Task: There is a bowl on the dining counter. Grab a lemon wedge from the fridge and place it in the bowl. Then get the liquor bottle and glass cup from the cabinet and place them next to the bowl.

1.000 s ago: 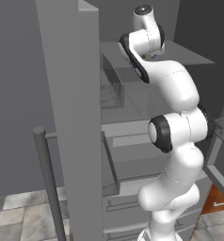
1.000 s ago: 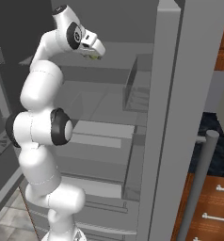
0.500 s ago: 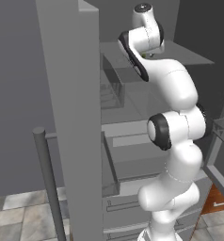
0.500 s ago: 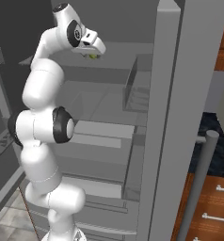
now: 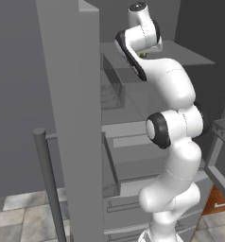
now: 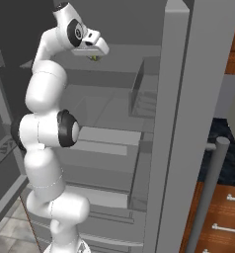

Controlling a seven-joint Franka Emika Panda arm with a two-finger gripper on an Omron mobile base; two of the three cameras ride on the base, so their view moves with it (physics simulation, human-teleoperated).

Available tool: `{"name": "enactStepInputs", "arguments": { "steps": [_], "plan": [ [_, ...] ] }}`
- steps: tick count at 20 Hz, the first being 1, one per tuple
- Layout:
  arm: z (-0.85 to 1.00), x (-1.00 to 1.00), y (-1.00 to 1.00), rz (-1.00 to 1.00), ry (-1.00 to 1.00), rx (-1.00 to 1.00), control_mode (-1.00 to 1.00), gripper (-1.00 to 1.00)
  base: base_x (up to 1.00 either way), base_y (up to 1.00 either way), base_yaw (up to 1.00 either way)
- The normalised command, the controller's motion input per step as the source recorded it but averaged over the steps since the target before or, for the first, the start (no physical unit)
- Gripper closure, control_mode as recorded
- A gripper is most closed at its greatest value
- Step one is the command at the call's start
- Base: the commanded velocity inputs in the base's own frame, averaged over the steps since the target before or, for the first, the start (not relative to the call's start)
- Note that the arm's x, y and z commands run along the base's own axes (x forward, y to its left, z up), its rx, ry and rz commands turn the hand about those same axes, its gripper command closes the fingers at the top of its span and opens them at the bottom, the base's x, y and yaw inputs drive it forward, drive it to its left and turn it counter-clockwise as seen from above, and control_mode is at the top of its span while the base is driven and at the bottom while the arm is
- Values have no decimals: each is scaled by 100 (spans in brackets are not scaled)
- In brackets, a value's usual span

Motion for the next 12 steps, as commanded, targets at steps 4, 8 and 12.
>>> {"name": "enactStepInputs", "arguments": {
  "steps": [4,8,12],
  "plan": [
    [-10,0,1,2,3,-3,-100,100,0,0,0],
    [1,-1,0,0,-1,0,-100,100,0,0,0],
    [18,-11,0,0,-11,0,-100,100,0,0,0]
  ]
}}
